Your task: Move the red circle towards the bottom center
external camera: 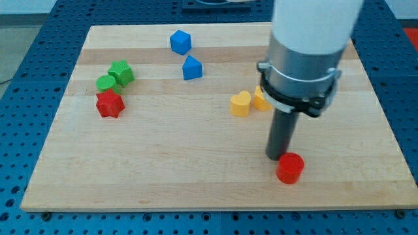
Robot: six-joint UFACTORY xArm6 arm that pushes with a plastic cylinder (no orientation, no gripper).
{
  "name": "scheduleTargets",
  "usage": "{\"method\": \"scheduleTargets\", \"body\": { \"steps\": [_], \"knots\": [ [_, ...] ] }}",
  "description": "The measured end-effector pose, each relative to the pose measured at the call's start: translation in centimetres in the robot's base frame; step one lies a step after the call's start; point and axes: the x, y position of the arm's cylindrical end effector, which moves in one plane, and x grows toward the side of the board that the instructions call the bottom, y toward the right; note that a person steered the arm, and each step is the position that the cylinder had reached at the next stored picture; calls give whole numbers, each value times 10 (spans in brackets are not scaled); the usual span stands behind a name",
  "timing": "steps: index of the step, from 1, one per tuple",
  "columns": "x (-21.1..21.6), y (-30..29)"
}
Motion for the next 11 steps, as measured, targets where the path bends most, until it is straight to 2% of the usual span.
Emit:
{"method": "scheduleTargets", "body": {
  "steps": [2,3,4,6,7,8,11],
  "knots": [
    [5,95],
    [32,122],
    [52,86],
    [-18,-36],
    [-19,-30],
    [-12,13],
    [66,30]
  ]
}}
